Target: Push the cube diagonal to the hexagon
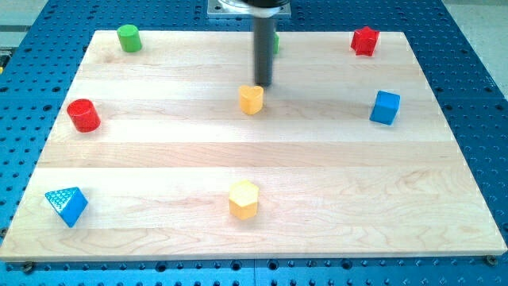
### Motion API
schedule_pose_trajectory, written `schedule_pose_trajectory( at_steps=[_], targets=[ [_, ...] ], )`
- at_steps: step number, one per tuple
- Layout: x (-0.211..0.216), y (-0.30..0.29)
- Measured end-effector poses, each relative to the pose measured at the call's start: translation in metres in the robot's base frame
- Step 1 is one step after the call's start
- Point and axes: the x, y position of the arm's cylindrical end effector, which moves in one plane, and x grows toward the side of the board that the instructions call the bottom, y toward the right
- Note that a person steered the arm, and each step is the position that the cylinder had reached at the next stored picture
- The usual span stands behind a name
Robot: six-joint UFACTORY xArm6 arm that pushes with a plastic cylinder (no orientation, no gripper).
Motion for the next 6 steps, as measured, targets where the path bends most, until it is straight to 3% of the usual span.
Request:
schedule_pose_trajectory(
  at_steps=[1,2,3,5,6],
  targets=[
    [0.002,0.141],
    [0.040,0.203],
    [0.111,0.125],
    [0.132,-0.086],
    [0.100,-0.100]
  ],
)
